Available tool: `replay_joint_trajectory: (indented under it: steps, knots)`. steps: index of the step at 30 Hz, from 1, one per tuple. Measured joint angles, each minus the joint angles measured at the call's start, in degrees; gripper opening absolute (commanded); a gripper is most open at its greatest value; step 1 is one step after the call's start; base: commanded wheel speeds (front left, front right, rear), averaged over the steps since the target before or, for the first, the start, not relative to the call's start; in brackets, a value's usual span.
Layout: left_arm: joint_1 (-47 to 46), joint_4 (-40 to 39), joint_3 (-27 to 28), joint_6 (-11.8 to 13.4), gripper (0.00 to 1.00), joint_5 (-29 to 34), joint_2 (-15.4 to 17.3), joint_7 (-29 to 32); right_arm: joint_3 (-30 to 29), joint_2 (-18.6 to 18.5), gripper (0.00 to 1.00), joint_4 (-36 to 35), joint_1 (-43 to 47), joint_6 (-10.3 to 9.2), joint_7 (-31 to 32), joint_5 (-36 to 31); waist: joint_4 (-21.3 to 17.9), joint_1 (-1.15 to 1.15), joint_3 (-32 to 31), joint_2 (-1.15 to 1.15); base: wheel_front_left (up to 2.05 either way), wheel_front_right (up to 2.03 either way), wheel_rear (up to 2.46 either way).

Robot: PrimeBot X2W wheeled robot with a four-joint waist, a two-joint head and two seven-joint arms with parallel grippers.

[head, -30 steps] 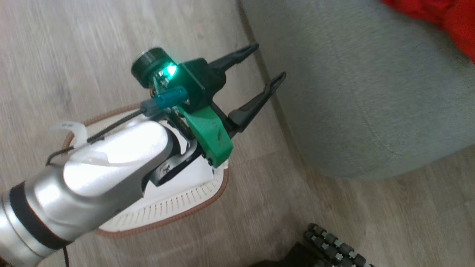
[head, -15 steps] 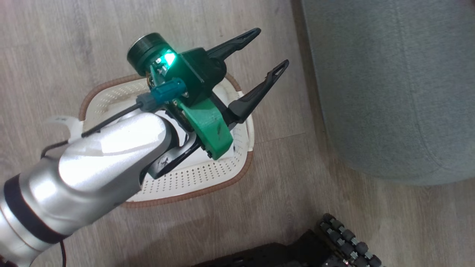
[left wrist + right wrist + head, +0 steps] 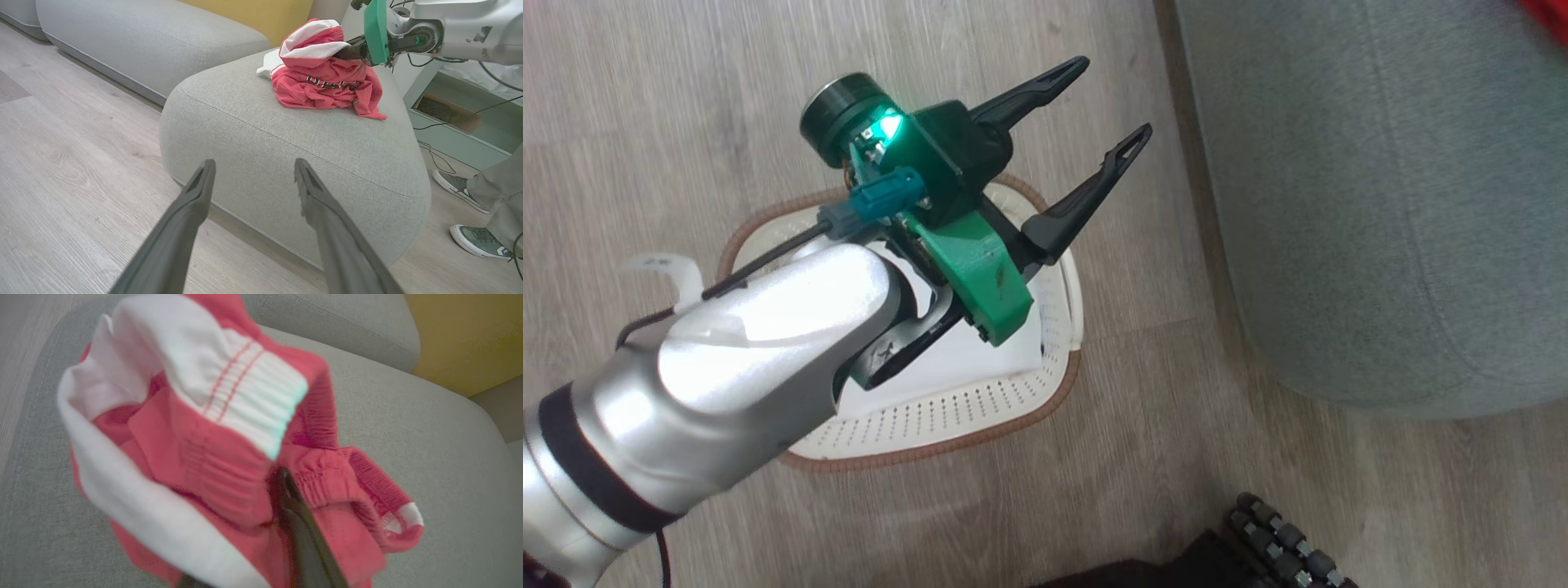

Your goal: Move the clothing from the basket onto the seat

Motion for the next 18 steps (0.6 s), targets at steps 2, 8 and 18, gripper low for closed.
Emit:
replay_joint_trajectory:
  steps: [2, 8, 18]
  knots:
    - [0.22, 0.45, -0.03, -0.01, 1.00, -0.31, -0.14, -0.11, 0.83, -0.21, 1.00, -0.22, 0.09, 0.00, -0.01, 0.91, -0.27, 0.00, -1.01, 0.00, 0.00, 0.00, 0.00]
    - [2.32, 1.83, -0.11, -0.02, 1.00, -1.53, -0.40, -1.59, 4.79, -0.66, 1.00, -0.54, 0.98, 0.00, 3.59, 4.70, -1.32, 0.00, -5.19, 0.00, 0.00, 0.00, 0.00]
    - [7.76, 3.21, 0.13, 0.60, 1.00, -4.13, -0.23, -4.15, 13.44, -6.98, 1.00, -9.36, 3.69, 0.00, 7.04, 13.49, -3.33, 0.00, -14.07, 0.00, 0.00, 0.00, 0.00]
